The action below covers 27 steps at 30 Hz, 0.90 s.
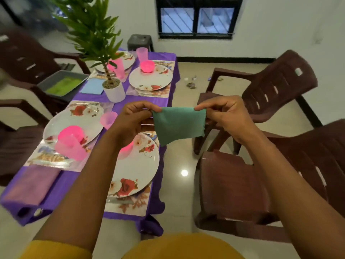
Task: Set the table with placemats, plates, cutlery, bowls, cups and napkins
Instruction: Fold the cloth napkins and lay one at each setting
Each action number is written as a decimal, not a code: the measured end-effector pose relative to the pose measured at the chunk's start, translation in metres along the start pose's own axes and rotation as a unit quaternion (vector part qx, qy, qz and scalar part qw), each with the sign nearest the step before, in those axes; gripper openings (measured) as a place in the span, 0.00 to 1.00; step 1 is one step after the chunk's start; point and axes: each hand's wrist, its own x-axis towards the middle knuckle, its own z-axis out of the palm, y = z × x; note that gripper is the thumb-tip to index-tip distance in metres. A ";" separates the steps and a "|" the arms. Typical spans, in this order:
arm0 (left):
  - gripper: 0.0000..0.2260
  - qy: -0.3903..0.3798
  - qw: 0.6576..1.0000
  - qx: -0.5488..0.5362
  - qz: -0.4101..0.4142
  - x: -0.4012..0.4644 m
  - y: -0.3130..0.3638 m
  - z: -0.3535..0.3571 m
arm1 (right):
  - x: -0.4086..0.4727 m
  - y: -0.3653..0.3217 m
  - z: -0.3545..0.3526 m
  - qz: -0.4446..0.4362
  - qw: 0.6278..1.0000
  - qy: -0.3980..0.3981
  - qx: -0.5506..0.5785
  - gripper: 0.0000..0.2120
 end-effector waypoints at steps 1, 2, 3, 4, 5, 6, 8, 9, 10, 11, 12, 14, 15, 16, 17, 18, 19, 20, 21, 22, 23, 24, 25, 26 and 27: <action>0.15 0.014 1.000 -0.001 -0.002 -0.005 0.001 0.002 | 0.002 0.001 -0.002 0.000 1.000 -0.014 0.001 0.12; 0.15 0.031 0.999 -0.006 -0.004 -0.012 0.001 0.005 | 0.005 0.001 -0.003 0.000 1.000 -0.031 0.005 0.12; 0.16 0.045 0.999 -0.009 -0.004 -0.017 0.001 0.006 | 0.008 0.002 -0.003 -0.001 0.999 -0.045 0.008 0.12; 0.17 0.060 0.998 -0.012 -0.003 -0.023 0.000 0.007 | 0.011 0.002 -0.002 -0.004 0.998 -0.058 0.008 0.12; 0.18 0.072 0.997 -0.013 -0.002 -0.028 0.000 0.007 | 0.014 0.003 0.000 -0.007 0.998 -0.069 0.008 0.13; 0.18 0.081 0.997 -0.014 -0.002 -0.033 -0.001 0.006 | 0.017 0.005 0.002 -0.011 0.997 -0.081 0.010 0.13; 0.17 0.103 0.995 -0.016 0.000 -0.041 0.001 0.003 | 0.024 0.008 0.007 -0.021 0.994 -0.107 0.023 0.13; 0.15 0.115 0.993 -0.016 -0.002 -0.044 0.003 0.001 | 0.028 0.009 0.011 -0.027 0.992 -0.119 0.025 0.13; 0.15 0.124 0.992 -0.016 -0.004 -0.046 0.005 0.000 | 0.032 0.012 0.014 -0.033 0.991 -0.127 0.022 0.13; 0.14 0.134 0.991 -0.017 -0.004 -0.047 0.007 -0.002 | 0.035 0.014 0.017 -0.036 0.990 -0.135 0.019 0.14; 0.13 0.144 0.989 -0.017 -0.001 -0.047 0.008 -0.004 | 0.040 0.015 0.021 -0.036 0.989 -0.140 0.017 0.14; 0.10 0.157 0.987 0.003 0.017 -0.046 0.009 -0.008 | 0.049 0.017 0.026 -0.026 0.988 -0.148 0.026 0.16; 0.10 0.161 0.986 0.026 0.030 -0.044 0.009 -0.010 | 0.053 0.018 0.029 -0.014 0.987 -0.155 0.040 0.14; 0.10 0.161 0.985 0.052 0.042 -0.041 0.009 -0.012 | 0.057 0.019 0.032 0.005 0.984 -0.165 0.061 0.10; 0.10 0.156 0.984 0.074 0.052 -0.038 0.009 -0.015 | 0.061 0.018 0.035 0.031 0.981 -0.175 0.083 0.04; 0.12 0.144 0.984 0.091 0.061 -0.035 0.010 -0.017 | 0.064 0.018 0.038 0.052 0.977 -0.183 0.092 0.06; 0.13 0.128 0.984 0.104 0.067 -0.031 0.011 -0.019 | 0.069 0.018 0.042 0.063 0.976 -0.194 0.079 0.12; 0.14 0.111 0.984 0.116 0.072 -0.028 0.012 -0.019 | 0.073 0.018 0.047 0.063 0.976 -0.206 0.043 0.17; 0.15 0.095 0.984 0.128 0.079 -0.025 0.012 -0.020 | 0.077 0.018 0.054 0.053 0.974 -0.222 -0.005 0.19; 0.15 0.081 0.983 0.138 0.087 -0.021 0.013 -0.020 | 0.080 0.017 0.062 0.037 0.968 -0.244 -0.049 0.19; 0.16 0.071 0.982 0.147 0.095 -0.018 0.012 -0.020 | 0.083 0.016 0.071 0.023 0.961 -0.263 -0.089 0.17; 0.16 0.068 0.981 0.153 0.100 -0.015 0.012 -0.021 | 0.087 0.016 0.080 0.013 0.955 -0.272 -0.121 0.15; 0.16 0.074 0.980 0.157 0.098 -0.013 0.009 -0.023 | 0.090 0.015 0.088 0.007 0.951 -0.274 -0.141 0.12; 0.16 0.085 0.980 0.155 0.091 -0.012 0.006 -0.026 | 0.094 0.016 0.094 0.008 0.950 -0.275 -0.147 0.10; 0.16 0.098 0.981 0.144 0.079 -0.012 0.002 -0.032 | 0.098 0.017 0.100 0.013 0.950 -0.276 -0.143 0.09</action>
